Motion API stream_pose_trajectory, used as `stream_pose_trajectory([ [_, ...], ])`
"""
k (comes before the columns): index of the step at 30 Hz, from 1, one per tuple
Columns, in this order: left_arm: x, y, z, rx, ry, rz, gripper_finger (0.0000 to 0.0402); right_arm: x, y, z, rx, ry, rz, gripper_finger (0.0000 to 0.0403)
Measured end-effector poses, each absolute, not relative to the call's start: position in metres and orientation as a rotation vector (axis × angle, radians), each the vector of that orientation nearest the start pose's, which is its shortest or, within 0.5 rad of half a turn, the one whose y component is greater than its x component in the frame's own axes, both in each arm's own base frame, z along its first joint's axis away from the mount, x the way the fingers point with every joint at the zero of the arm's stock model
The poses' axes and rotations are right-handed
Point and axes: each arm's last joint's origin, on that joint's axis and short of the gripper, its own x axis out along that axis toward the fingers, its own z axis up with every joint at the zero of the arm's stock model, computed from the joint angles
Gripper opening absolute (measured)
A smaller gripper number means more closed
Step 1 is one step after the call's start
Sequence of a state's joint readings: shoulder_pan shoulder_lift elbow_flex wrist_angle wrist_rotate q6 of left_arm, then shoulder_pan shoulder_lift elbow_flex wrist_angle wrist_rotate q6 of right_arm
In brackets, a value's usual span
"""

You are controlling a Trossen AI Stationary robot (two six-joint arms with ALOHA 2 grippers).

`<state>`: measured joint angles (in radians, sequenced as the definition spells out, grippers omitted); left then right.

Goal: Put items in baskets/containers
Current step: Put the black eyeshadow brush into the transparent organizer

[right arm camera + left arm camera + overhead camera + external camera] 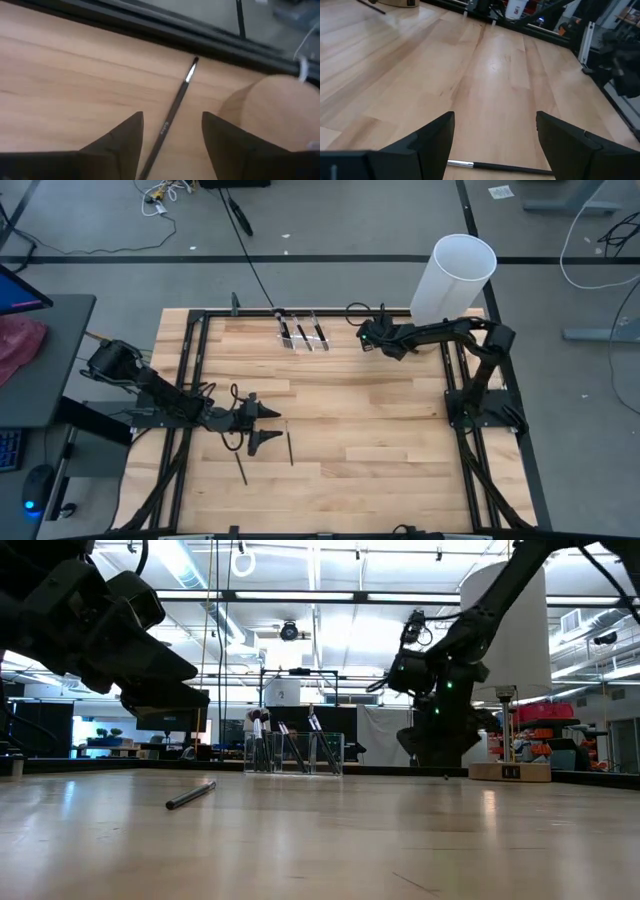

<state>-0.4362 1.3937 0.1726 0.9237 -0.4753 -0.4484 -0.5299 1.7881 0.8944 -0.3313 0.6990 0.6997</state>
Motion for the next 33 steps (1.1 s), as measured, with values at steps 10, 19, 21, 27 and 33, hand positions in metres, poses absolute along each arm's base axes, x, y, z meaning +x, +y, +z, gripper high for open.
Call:
stream_pose_trajectory([
  [10,0.19,-0.074,0.126,-0.327,0.253,0.096,0.0281,0.251,-0.182,0.103,0.53,0.903,-1.446,0.0136],
  [19,0.189,-0.075,0.126,-0.326,0.254,0.091,0.0281,0.249,-0.177,0.104,0.488,1.055,-1.311,0.0034],
  [21,0.189,-0.075,0.126,-0.326,0.254,0.091,0.0281,0.25,-0.174,0.104,0.51,1.077,-1.249,0.0013],
  [27,0.189,-0.075,0.126,-0.327,0.253,0.092,0.0281,0.259,-0.159,0.104,0.523,1.105,-1.156,0.0018],
  [33,0.189,-0.075,0.126,-0.331,0.253,0.092,0.0281,0.267,-0.118,0.108,0.453,1.223,-1.063,0.0014],
])
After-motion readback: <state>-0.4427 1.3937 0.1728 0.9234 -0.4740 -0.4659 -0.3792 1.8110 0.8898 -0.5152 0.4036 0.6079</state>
